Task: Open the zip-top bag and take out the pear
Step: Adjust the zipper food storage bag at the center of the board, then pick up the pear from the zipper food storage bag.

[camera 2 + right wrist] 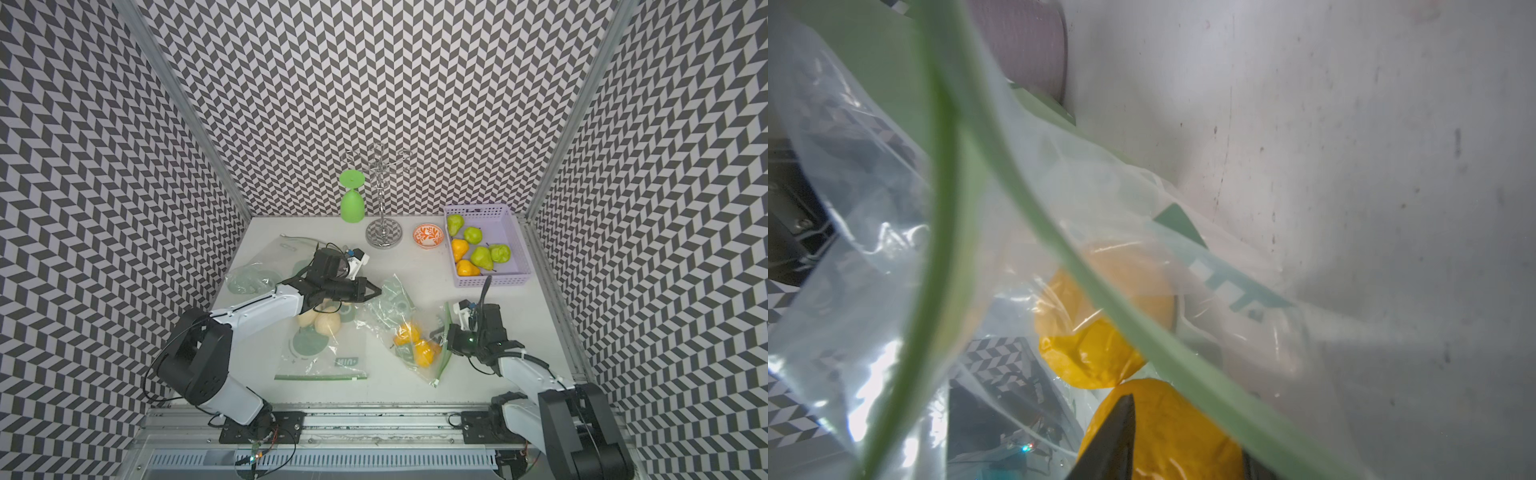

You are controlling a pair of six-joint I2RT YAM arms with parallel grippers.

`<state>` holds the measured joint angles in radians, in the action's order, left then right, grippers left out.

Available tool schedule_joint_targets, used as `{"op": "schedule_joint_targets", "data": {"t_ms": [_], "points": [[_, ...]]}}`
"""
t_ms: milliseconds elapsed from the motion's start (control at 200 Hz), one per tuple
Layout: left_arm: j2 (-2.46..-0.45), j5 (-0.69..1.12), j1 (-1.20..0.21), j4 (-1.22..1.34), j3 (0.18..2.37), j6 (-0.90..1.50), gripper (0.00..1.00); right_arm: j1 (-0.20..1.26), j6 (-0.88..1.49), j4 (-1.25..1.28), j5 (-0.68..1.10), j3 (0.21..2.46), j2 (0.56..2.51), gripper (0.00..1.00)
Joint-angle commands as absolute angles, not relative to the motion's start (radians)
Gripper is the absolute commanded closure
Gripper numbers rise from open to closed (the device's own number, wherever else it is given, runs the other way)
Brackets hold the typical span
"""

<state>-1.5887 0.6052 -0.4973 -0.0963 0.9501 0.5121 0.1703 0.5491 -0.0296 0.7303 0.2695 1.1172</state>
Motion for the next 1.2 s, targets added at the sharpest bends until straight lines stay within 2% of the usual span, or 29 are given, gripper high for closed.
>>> {"op": "schedule_joint_targets", "data": {"t_ms": [0, 90, 175, 351, 536, 696, 966, 1197], "points": [[-1.518, 0.577, -0.463, -0.039, 0.899, 0.544, 0.60, 0.178, 0.524, -0.078, 0.723, 0.325, 1.064, 0.48], [-1.444, 0.565, -0.459, -0.058, 0.903, 0.554, 0.46, 0.173, 0.515, -0.144, 0.689, 0.374, 1.041, 0.37], [-1.369, 0.563, -0.468, -0.078, 0.926, 0.570, 0.45, 0.159, 0.494, -0.224, 0.679, 0.419, 1.030, 0.32], [-1.265, 0.558, -0.546, -0.100, 0.959, 0.598, 0.44, 0.126, 0.519, -0.317, 0.684, 0.452, 0.933, 0.29], [-1.369, 0.545, -0.722, 0.004, 0.933, 0.635, 0.55, 0.126, 0.541, -0.297, 0.771, 0.404, 0.913, 0.31], [-1.510, 0.507, -0.801, 0.057, 0.940, 0.612, 0.64, 0.126, 0.459, -0.373, 0.786, 0.405, 0.951, 0.34], [-1.593, 0.453, -0.807, 0.085, 0.866, 0.586, 0.68, 0.128, 0.436, -0.385, 0.814, 0.375, 0.948, 0.37], [-1.599, 0.449, -0.808, 0.129, 0.812, 0.607, 0.70, 0.171, 0.434, -0.376, 0.816, 0.357, 0.957, 0.44]]}}
